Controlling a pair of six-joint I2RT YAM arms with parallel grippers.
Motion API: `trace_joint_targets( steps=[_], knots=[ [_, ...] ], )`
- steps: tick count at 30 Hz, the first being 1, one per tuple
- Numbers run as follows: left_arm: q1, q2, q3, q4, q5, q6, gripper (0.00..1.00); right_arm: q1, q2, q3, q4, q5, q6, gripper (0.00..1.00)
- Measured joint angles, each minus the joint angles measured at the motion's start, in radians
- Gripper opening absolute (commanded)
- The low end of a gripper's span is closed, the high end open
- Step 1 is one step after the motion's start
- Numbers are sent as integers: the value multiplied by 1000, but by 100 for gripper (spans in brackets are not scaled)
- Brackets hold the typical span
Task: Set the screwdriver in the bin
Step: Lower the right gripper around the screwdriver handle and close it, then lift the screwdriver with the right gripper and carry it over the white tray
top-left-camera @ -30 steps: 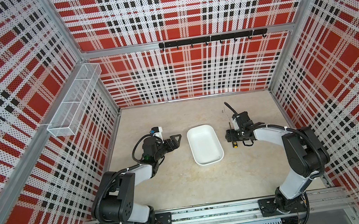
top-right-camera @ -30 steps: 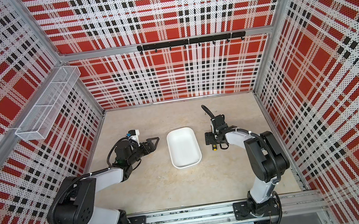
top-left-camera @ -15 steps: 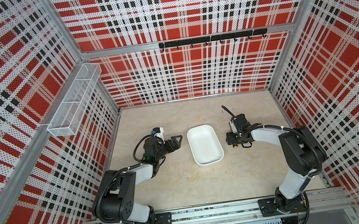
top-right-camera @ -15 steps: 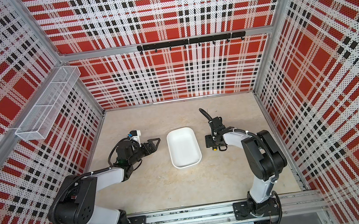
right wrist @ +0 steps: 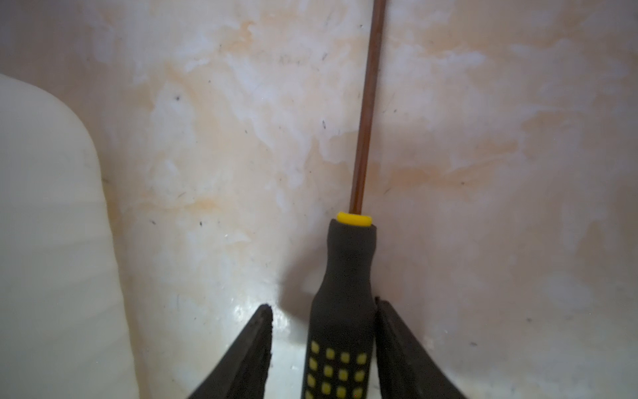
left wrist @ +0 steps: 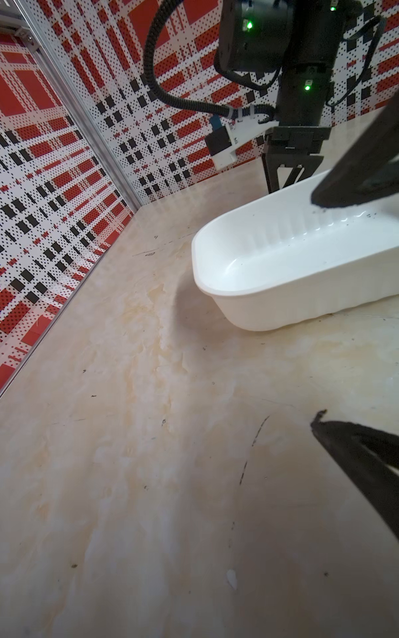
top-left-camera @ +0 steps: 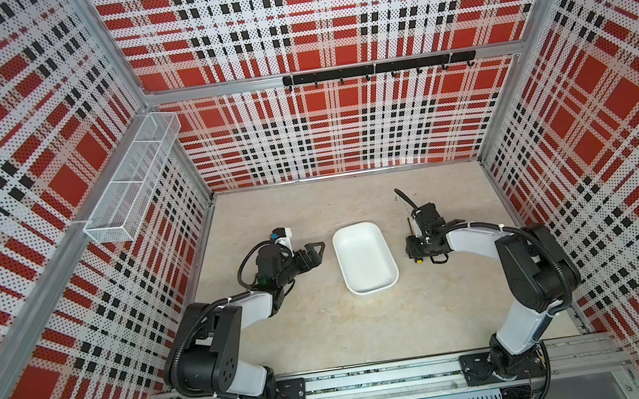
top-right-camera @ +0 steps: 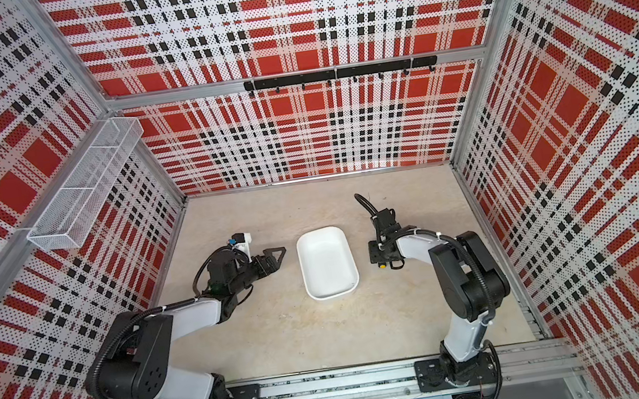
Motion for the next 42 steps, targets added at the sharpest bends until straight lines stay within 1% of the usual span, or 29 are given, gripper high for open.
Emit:
trace_joint_targets(
  steps=[8, 12, 18, 21, 24, 28, 33, 37, 42],
  knots=[
    [-2, 0, 0, -9, 6, 5, 98, 0, 8, 13, -20, 2, -3, 27],
    [-3, -2, 0, -24, 20, 10, 98, 0, 8, 18, -32, 2, -9, 17],
    [-3, -14, 0, -50, 29, 23, 98, 0, 7, 32, -55, -4, -29, 6],
    [-3, -18, 0, -58, 39, 24, 98, 0, -10, 40, -73, -22, -37, 3],
    [-3, -25, 0, -63, 49, 26, 98, 0, -58, 47, -90, -54, -45, 1],
    [-3, -43, 0, -64, 60, 26, 98, 0, -152, 66, -106, -105, -47, 0],
    [11, -63, 0, -64, 76, 24, 98, 9, -284, 94, -124, -200, -27, 0],
    [32, -68, 0, -64, 82, 23, 98, 84, -358, 108, -122, -266, 23, 0],
    [55, -69, 0, -64, 92, 23, 98, 219, -369, 105, -111, -292, 118, 0]
  ],
)
